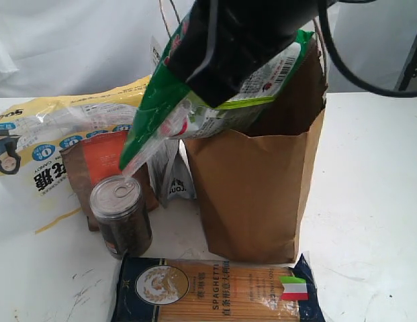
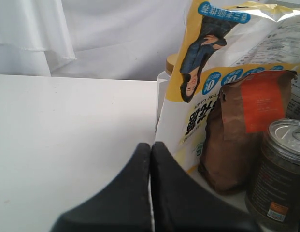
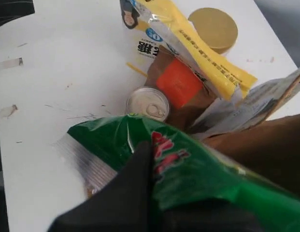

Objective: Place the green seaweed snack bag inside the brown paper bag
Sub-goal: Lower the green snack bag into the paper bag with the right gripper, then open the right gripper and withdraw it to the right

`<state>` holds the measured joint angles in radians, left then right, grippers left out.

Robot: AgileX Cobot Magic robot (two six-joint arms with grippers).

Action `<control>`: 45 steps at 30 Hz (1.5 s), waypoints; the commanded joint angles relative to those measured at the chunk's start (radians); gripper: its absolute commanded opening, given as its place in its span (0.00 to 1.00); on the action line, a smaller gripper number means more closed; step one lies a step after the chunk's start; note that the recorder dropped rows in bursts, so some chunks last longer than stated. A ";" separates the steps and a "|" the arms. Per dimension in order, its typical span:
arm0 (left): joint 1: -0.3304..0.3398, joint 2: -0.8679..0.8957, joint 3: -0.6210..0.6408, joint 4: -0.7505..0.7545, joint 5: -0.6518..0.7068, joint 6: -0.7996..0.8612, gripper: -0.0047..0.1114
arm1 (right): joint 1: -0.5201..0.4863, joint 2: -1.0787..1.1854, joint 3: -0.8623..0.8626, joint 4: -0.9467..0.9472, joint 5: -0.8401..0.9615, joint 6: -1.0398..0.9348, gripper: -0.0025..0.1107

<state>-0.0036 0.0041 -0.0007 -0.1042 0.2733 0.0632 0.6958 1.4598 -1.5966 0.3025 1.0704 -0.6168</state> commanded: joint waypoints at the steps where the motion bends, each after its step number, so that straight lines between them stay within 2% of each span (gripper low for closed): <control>1: 0.001 -0.004 0.001 -0.012 -0.010 -0.004 0.04 | -0.058 0.000 -0.005 0.005 0.003 -0.001 0.02; 9: 0.001 -0.004 0.001 -0.012 -0.010 -0.004 0.04 | -0.109 0.059 -0.005 0.162 -0.019 -0.081 0.02; 17: 0.001 -0.004 0.001 -0.012 -0.010 -0.004 0.04 | -0.111 0.137 -0.005 0.184 -0.019 -0.103 0.02; 24: 0.001 -0.004 0.001 -0.012 -0.010 -0.004 0.04 | -0.173 0.134 -0.005 0.167 0.024 0.016 0.02; 32: 0.001 -0.004 0.001 -0.012 -0.010 -0.004 0.04 | -0.260 0.134 -0.005 0.247 0.136 0.004 0.19; 39: 0.001 -0.004 0.001 -0.012 -0.010 -0.004 0.04 | -0.260 0.134 -0.005 0.268 0.136 -0.025 0.29; 45: 0.001 -0.004 0.001 -0.012 -0.010 -0.004 0.04 | -0.260 0.134 -0.007 0.265 0.138 -0.034 0.43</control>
<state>-0.0036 0.0041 -0.0007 -0.1042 0.2733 0.0632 0.4399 1.6017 -1.5966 0.5534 1.1998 -0.6397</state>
